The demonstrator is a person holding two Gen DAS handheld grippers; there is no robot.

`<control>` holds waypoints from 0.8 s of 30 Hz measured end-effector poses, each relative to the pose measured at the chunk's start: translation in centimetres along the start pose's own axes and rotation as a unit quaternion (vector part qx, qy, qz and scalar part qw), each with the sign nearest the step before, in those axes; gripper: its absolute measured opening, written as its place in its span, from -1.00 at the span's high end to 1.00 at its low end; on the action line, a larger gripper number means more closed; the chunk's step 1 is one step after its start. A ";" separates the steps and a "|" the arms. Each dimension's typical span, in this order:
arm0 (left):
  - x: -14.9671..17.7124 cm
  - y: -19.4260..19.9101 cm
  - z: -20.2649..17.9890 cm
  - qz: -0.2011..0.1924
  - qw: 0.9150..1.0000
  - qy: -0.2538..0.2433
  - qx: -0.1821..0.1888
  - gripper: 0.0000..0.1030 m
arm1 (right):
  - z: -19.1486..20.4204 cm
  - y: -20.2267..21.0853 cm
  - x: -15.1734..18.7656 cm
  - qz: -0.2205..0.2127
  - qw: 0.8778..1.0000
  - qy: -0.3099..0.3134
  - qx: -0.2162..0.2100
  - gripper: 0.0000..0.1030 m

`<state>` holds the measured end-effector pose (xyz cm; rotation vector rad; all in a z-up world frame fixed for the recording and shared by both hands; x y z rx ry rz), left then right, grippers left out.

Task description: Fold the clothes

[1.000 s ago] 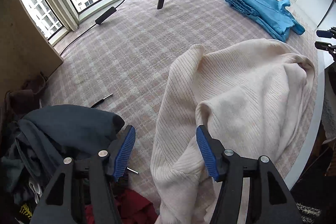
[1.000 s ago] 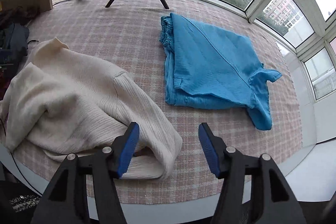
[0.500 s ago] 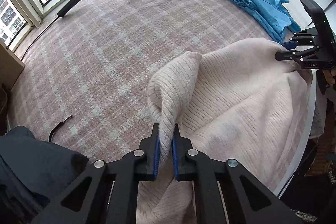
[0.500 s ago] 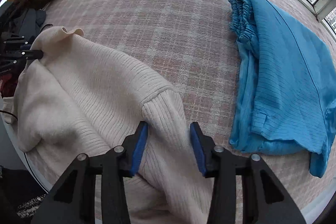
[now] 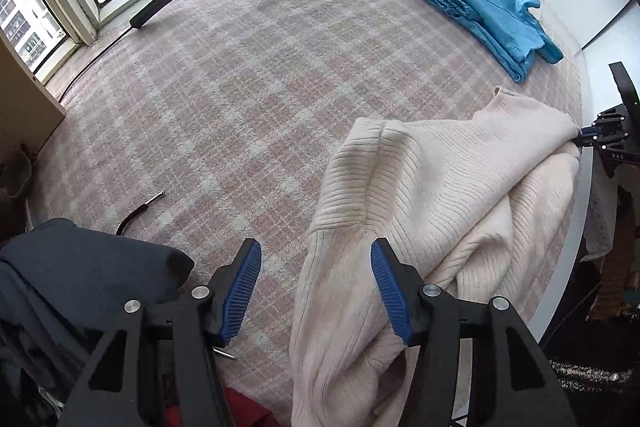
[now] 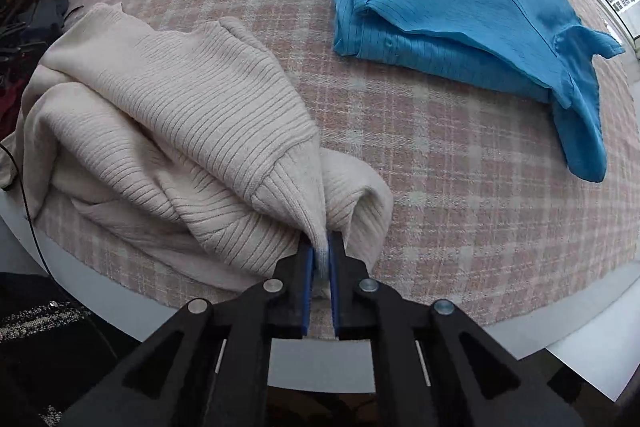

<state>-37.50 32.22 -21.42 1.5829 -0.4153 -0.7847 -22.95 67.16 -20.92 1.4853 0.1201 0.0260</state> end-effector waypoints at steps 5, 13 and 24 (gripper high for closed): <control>-2.6 -1.8 -2.0 0.006 1.000 -0.022 0.019 -0.05 | 0.5 1.7 -1.5 -0.022 1.000 0.001 -0.003 0.24; -4.9 -5.0 -4.9 0.036 0.997 -0.067 0.007 0.51 | -1.1 4.7 -2.9 -0.061 0.998 -0.011 -0.016 0.23; -3.6 2.1 -1.9 -0.029 0.999 -0.008 0.019 0.89 | 0.5 3.5 -8.7 -0.080 0.993 0.019 -0.087 -0.02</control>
Point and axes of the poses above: each gripper's, at about its wrist camera, not at the fingertips, and y roughly against the way its jaws point, z to its left, x to its underside, the point moved 5 cm from there along -y, roughly the way its jaws point, and after that the axes turned 5 degrees about -x, right-handed, at the moved point
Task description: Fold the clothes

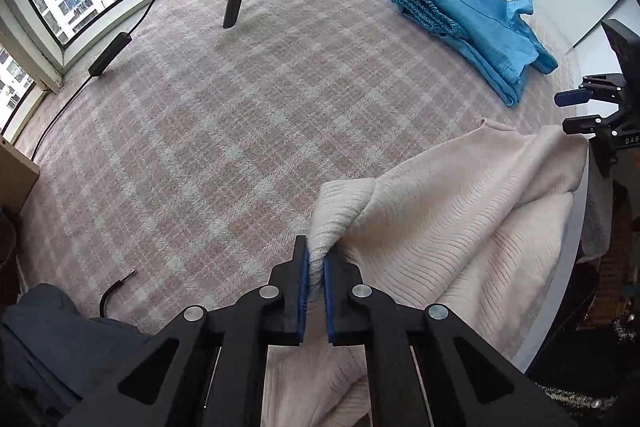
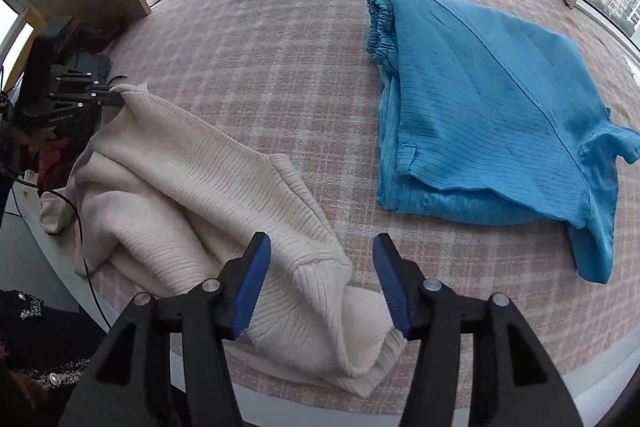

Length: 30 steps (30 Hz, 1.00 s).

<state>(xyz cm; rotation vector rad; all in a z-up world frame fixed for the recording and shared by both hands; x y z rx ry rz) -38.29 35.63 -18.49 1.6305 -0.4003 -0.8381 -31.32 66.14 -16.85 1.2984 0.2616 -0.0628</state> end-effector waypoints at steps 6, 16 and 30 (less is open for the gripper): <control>5.7 7.4 0.6 -0.012 0.998 0.045 0.033 0.89 | 3.4 -2.4 4.0 0.065 0.997 0.033 -0.018 -0.02; 12.3 3.9 -3.7 0.048 0.995 0.052 0.066 0.89 | 3.7 -0.6 1.4 0.024 0.998 0.032 -0.039 -0.02; 14.1 3.4 -4.3 0.037 0.995 0.066 0.065 0.88 | 5.9 -9.5 -2.1 0.141 0.979 0.118 -0.091 -0.02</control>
Point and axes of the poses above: each gripper's, at about its wrist camera, not at the fingertips, and y roughly against the way its jaws point, z to its left, x to its underside, the point moved 5 cm from there along -y, roughly the way its jaws point, and after that the axes turned 5 degrees about -x, right-handed, at the moved point
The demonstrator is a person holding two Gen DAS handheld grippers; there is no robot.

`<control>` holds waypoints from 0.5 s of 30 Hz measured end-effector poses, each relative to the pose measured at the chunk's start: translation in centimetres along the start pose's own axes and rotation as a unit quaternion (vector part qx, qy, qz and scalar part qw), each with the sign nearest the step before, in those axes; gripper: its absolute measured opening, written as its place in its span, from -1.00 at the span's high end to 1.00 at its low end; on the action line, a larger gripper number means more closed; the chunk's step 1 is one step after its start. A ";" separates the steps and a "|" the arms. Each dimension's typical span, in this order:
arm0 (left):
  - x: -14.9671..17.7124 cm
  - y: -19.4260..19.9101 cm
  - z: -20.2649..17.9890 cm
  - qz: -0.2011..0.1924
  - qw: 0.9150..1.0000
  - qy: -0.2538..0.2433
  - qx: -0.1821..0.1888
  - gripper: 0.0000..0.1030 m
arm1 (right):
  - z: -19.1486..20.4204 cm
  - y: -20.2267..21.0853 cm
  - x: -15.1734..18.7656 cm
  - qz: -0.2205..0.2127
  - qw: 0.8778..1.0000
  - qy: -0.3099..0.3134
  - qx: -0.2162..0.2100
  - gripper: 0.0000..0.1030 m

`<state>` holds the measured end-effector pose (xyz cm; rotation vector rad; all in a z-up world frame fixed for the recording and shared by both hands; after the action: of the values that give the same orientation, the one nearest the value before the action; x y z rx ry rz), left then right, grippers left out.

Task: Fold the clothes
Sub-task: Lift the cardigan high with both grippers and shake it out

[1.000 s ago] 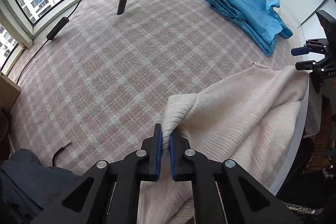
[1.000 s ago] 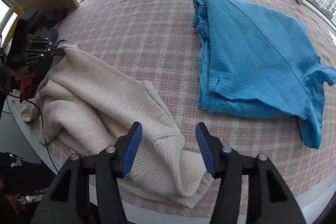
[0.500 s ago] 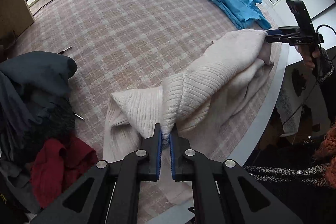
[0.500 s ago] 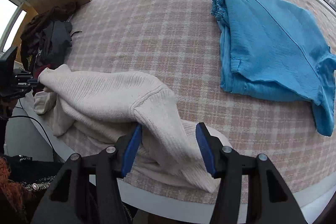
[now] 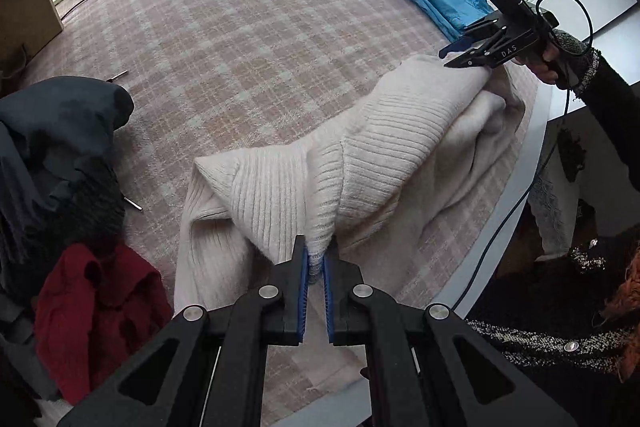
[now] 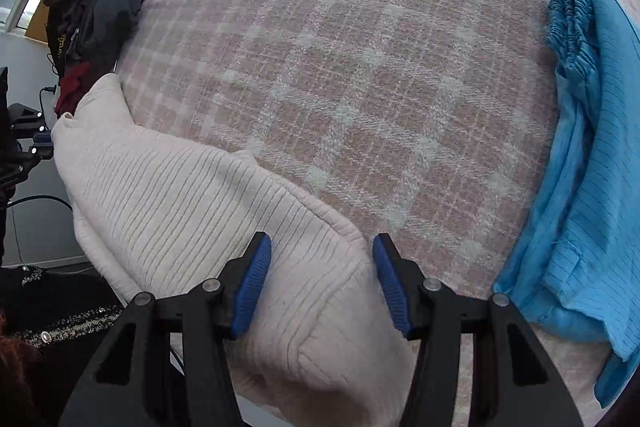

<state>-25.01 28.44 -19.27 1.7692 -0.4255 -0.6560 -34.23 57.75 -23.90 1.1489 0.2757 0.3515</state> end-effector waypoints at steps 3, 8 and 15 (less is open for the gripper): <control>0.3 0.1 0.1 -0.007 1.000 0.005 -0.001 0.88 | 1.4 -0.7 1.3 0.002 1.000 0.008 0.002 0.17; -1.0 2.9 1.3 -0.049 0.998 0.015 -0.030 0.88 | 3.9 1.9 2.4 -0.048 0.998 -0.008 0.033 0.77; -7.1 15.0 3.1 -0.174 0.976 -0.013 -0.133 0.89 | 8.8 20.2 -0.7 -0.301 0.950 -0.019 0.075 0.84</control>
<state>-31.84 25.97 -3.99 1.5909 -0.0375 -0.9388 -34.09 57.43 -1.83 1.1572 0.6080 -0.2350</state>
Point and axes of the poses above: each gripper's, at about its wrist camera, not at the fingertips, and y roughly against the way its jaws point, z to its left, x to its underside, the point moved 5 cm from there along -y, roughly the way its jaws point, and after that the axes turned 5 degrees about -x, right-handed, at the moved point
